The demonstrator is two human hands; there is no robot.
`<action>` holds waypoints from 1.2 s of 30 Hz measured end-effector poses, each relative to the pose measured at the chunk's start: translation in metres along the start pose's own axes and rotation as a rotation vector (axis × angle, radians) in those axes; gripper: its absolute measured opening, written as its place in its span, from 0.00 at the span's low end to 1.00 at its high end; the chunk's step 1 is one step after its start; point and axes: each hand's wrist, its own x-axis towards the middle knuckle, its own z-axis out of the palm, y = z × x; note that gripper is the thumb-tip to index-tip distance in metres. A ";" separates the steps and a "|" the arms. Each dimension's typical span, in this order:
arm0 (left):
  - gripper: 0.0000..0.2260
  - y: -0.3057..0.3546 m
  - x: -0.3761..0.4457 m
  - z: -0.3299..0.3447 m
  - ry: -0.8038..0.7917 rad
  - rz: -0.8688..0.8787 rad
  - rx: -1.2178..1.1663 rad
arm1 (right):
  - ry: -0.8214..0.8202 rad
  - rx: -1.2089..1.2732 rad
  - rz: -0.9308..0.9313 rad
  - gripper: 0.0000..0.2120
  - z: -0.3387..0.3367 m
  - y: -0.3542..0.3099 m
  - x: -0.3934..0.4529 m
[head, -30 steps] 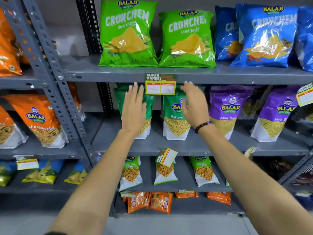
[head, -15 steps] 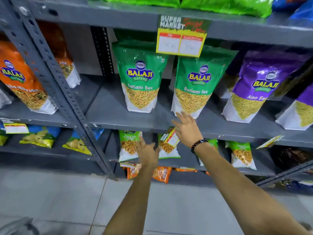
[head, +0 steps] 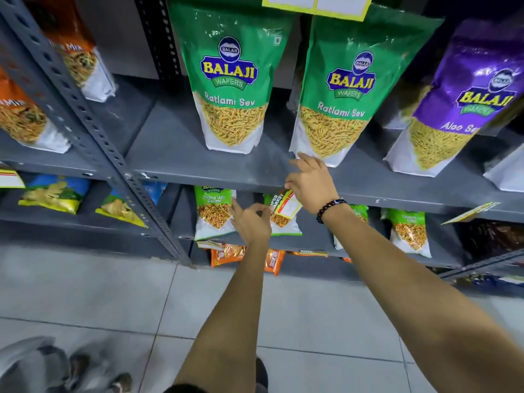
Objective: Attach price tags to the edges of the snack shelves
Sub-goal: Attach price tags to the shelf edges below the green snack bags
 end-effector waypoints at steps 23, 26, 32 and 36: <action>0.05 0.011 0.043 -0.066 0.029 0.764 0.623 | 0.166 0.293 0.368 0.06 0.050 -0.007 -0.031; 0.08 0.017 0.044 -0.068 0.007 0.734 0.666 | 0.197 0.302 0.401 0.06 0.045 -0.008 -0.026; 0.09 0.026 0.044 -0.072 -0.038 0.697 0.691 | 0.207 0.301 0.430 0.07 0.041 -0.011 -0.022; 0.09 0.028 0.044 -0.073 -0.047 0.697 0.713 | 0.194 0.285 0.444 0.07 0.039 -0.013 -0.022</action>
